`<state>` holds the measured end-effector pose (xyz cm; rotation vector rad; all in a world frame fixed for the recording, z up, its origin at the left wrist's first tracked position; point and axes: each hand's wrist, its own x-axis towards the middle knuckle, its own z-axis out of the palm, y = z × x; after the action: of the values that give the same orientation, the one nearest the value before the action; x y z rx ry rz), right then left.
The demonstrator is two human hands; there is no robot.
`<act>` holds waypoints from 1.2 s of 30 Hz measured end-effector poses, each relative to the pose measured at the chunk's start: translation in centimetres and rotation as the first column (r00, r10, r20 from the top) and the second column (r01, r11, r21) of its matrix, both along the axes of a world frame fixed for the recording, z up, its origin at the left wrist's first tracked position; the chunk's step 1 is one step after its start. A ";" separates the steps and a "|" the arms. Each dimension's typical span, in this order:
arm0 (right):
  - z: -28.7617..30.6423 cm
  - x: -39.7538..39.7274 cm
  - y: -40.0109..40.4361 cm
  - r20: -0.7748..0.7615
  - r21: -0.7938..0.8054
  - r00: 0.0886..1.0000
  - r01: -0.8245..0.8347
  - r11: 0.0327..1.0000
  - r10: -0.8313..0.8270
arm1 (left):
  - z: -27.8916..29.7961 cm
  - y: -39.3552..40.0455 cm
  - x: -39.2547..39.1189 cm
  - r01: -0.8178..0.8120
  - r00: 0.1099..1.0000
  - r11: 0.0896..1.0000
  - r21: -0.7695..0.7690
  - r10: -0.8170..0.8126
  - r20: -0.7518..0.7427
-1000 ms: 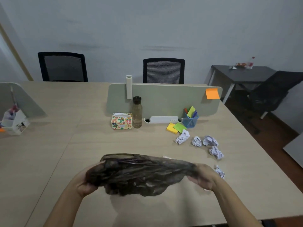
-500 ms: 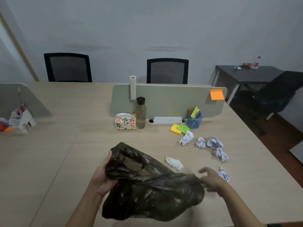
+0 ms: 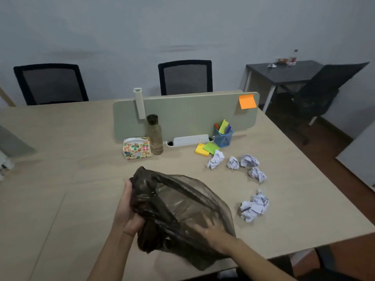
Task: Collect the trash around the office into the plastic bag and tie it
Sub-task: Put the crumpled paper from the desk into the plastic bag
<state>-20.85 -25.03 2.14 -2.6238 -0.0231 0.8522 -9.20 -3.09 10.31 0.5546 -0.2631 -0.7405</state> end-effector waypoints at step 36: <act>0.6 3.9 -4.5 -0.271 0.658 0.934 0.358 0.663 -0.235 | 3.3 -7.6 -5.6 -0.190 0.889 0.796 0.575 0.389 -0.244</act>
<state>-16.91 -29.53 2.78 -1.7642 0.1079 0.7435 -14.75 -10.66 13.57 0.9600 0.3833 -0.5864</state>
